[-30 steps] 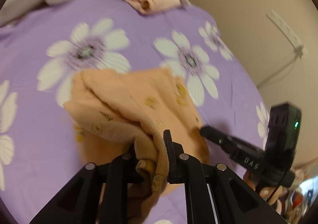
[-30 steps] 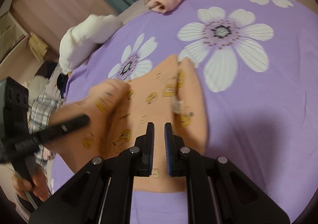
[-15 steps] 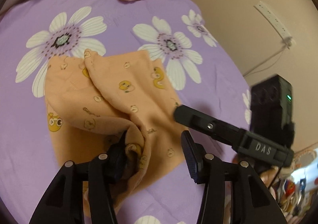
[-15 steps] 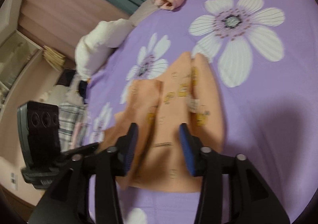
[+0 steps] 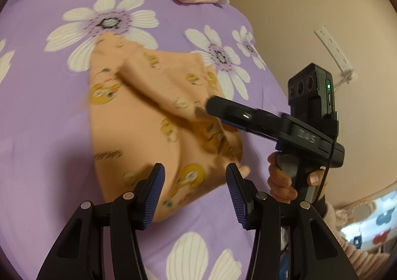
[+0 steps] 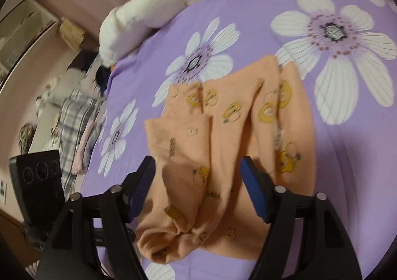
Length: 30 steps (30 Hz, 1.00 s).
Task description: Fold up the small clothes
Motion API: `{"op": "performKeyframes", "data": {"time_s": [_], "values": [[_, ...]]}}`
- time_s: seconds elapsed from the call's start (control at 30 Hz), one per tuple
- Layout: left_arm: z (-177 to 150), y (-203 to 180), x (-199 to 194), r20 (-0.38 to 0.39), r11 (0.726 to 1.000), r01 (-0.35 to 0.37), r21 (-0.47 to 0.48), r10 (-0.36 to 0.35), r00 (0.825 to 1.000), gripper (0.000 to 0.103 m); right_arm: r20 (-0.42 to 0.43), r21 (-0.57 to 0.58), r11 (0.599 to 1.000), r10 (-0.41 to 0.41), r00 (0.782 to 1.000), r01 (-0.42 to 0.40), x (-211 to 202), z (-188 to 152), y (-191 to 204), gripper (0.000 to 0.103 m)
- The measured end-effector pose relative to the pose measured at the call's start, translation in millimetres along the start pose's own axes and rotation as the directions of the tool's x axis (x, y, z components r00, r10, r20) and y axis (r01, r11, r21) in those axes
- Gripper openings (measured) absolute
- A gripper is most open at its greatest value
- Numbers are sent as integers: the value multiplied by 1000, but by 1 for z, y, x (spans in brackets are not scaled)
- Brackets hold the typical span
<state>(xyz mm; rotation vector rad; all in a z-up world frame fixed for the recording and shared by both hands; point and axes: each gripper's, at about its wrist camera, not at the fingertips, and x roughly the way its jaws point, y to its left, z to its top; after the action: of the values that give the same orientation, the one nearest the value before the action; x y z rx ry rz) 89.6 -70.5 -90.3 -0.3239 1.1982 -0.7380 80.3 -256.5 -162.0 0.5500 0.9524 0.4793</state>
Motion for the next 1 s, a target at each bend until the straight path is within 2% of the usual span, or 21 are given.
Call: {"op": "performKeyframes", "data": {"time_s": [0.1,0.17,0.3,0.37,0.4,0.43,0.5,0.53,0.6,0.63,0.67,0.77,0.83,1.0], "values": [[-8,13,-8,16,999,0,-38,1,1000,49,-22,10,998,69,997,-69,4,-2,-4,80],[-11,22,-10,23,998,5,-67,-3,1000,49,-12,9,998,62,998,-62,4,-2,-4,83],[-15,33,-16,38,994,13,-108,-9,999,49,-31,-126,990,-74,997,70,15,-5,20,84],[-14,34,-18,46,993,16,-114,-11,999,49,-23,-242,956,-178,984,167,25,-9,36,82],[-13,34,-20,52,993,20,-117,-14,999,49,-9,-280,935,-230,973,218,29,-10,41,78],[-14,35,-20,55,993,23,-119,-17,998,49,13,-320,900,-307,951,295,36,-10,45,73],[-13,34,-22,59,992,30,-120,-23,998,49,21,-329,870,-381,924,366,43,-6,41,47],[-13,34,-22,60,993,31,-118,-24,998,49,27,-303,866,-410,912,398,46,-2,35,43],[-15,34,-24,62,993,29,-114,-23,998,49,38,-218,900,-379,925,378,38,3,22,33],[-15,35,-24,62,993,28,-114,-21,998,49,53,-112,942,-313,948,317,28,8,8,32],[-15,36,-24,63,993,28,-115,-20,998,49,73,-31,963,-264,962,267,19,11,-4,32],[-14,40,-24,65,992,28,-124,-20,998,49,132,193,975,-141,981,114,0,12,-42,35],[-13,42,-23,66,991,30,-131,-21,998,49,125,236,971,-60,990,29,-4,11,-57,35],[-11,45,-19,60,989,34,-146,-26,998,49,100,195,981,1,995,-20,-1,14,-58,35]]}}
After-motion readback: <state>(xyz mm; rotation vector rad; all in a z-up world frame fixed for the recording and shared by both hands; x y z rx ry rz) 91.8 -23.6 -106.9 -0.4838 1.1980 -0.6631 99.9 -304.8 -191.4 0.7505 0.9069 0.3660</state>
